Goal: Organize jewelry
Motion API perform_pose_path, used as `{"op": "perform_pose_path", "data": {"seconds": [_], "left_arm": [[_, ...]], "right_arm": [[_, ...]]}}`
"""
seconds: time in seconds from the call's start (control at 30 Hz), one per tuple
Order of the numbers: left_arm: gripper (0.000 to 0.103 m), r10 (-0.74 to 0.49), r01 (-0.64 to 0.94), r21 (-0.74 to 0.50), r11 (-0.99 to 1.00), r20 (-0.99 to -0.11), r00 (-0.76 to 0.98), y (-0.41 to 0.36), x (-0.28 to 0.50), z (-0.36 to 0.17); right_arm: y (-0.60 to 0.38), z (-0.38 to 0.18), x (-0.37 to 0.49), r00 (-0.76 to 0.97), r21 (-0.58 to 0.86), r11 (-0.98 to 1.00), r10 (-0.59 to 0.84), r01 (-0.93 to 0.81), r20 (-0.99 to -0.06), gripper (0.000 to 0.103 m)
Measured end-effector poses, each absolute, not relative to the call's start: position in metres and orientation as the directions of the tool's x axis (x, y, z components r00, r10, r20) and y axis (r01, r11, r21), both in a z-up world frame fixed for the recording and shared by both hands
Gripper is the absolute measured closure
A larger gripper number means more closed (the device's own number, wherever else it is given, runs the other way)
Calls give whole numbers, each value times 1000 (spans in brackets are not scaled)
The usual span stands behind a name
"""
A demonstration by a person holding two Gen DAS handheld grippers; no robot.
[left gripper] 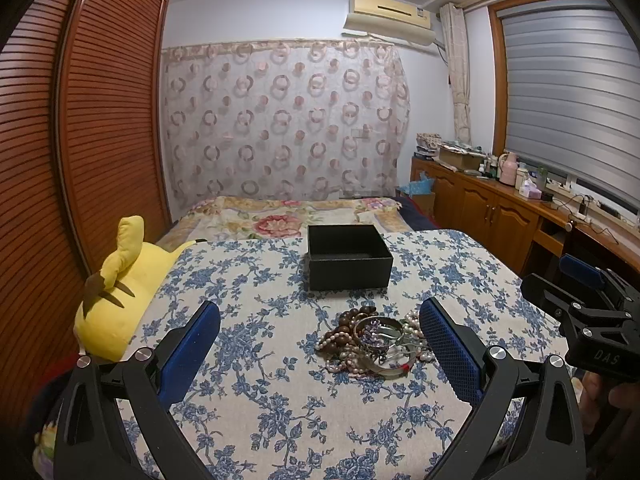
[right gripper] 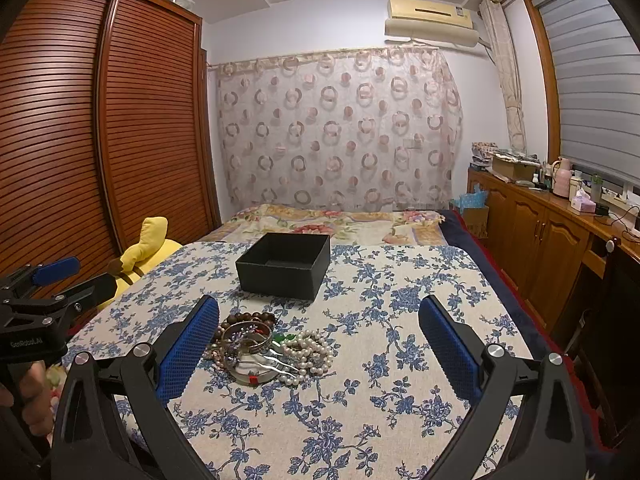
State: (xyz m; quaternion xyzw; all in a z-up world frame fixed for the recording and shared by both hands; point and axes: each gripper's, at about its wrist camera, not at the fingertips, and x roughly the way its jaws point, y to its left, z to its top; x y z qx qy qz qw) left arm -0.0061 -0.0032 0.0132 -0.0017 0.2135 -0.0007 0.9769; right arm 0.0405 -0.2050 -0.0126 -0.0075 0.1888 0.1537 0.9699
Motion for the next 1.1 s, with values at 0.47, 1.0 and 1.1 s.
{"op": "perform_pose_path", "data": {"seconds": [0.47, 1.0, 1.1], "left_arm": [[6, -39, 31, -25, 999, -464, 885, 4, 4, -11], [6, -82, 58, -59, 997, -570, 817, 41, 37, -55], [6, -79, 57, -56, 997, -585, 807, 47, 42, -61]], "right_arm": [[-200, -32, 51, 853, 31, 938, 327, -345, -408, 3], [-153, -72, 107, 680, 29, 840, 458, -541, -573, 17], [-136, -81, 120, 638, 23, 815, 471, -579, -610, 18]]}}
